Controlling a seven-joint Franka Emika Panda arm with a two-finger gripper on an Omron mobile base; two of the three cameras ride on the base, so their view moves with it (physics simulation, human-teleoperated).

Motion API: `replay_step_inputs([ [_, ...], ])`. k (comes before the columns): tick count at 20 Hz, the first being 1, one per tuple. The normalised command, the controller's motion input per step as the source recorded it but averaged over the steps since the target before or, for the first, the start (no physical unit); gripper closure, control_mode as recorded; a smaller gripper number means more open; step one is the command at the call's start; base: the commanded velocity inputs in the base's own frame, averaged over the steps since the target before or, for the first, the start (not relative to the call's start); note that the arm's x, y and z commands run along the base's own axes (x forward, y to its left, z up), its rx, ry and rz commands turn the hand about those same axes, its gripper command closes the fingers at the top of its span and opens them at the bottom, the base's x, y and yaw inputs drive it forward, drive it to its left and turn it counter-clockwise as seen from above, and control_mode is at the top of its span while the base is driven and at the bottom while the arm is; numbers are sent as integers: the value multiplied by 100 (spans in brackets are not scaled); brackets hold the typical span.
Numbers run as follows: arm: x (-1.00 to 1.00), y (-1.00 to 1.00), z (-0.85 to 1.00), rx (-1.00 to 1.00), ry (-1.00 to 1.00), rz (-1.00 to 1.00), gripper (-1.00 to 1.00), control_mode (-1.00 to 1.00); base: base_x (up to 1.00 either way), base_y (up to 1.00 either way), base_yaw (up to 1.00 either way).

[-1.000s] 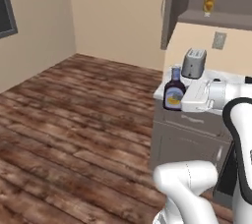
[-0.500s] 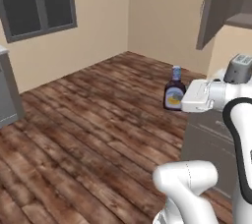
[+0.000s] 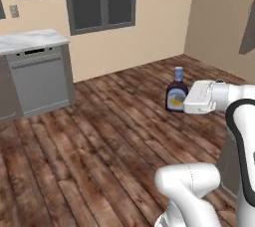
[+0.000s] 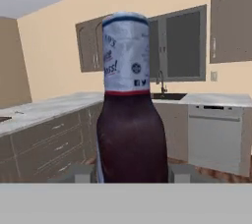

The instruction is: Move the mustard and condiment bottle from the cabinet to the dining counter.

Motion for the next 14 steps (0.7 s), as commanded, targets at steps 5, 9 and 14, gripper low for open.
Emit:
replay_step_inputs([
  [5, 0, 0, 0, 0, 0, 0, 100, 100, -16, 0, 49],
  [9, 0, 0, 0, 0, 0, 0, 100, 100, -17, 0, 49],
  [14, 0, 0, 0, 0, 0, 0, 100, 100, -17, 0, 48],
])
